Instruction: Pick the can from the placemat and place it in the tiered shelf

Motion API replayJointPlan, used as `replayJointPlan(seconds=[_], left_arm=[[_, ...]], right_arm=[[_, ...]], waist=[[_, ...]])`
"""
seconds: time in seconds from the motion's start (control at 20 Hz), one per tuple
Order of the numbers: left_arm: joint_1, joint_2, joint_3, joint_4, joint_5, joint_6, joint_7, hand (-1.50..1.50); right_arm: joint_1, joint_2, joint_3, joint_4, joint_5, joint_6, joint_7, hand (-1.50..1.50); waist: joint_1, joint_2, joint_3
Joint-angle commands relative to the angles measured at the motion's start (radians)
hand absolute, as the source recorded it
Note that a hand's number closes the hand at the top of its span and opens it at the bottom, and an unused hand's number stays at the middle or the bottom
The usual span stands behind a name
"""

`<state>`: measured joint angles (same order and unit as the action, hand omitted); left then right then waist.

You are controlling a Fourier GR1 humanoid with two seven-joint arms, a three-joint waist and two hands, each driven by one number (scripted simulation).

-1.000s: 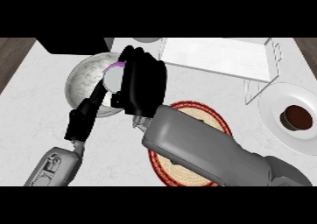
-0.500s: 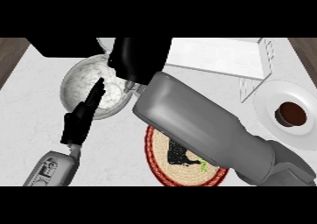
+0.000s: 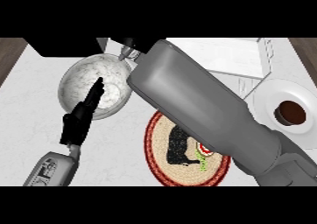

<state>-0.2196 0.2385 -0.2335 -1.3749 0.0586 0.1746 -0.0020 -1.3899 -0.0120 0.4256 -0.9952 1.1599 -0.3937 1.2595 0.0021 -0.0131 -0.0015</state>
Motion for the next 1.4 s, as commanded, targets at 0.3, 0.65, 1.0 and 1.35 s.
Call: replayJointPlan(seconds=[0.3, 0.65, 1.0, 1.35], left_arm=[[0.009, 0.0, 0.011, -0.021, -0.009, -0.008, -0.007, 0.0], [0.065, 0.025, 0.013, -0.112, -0.004, -0.034, 0.049, 0.0], [0.065, -0.018, 0.007, -0.045, -0.049, -0.01, -0.022, 0.0], [0.03, -0.043, 0.008, -0.076, -0.05, -0.019, 0.031, 0.0]], right_arm=[[-0.074, 0.011, -0.145, 0.07, 0.16, 0.108, 0.166, 1.5], [-0.055, -0.004, -0.183, 0.082, 0.25, 0.168, 0.057, 1.5], [-0.002, -0.039, -0.244, 0.218, 0.343, 0.056, -0.047, 1.5], [0.044, -0.055, -0.31, 0.321, 0.378, -0.09, -0.119, 1.5]], waist=[[0.0, 0.009, 0.001], [0.007, 0.008, 0.001], [0.013, 0.016, 0.001], [0.021, 0.019, 0.001]])
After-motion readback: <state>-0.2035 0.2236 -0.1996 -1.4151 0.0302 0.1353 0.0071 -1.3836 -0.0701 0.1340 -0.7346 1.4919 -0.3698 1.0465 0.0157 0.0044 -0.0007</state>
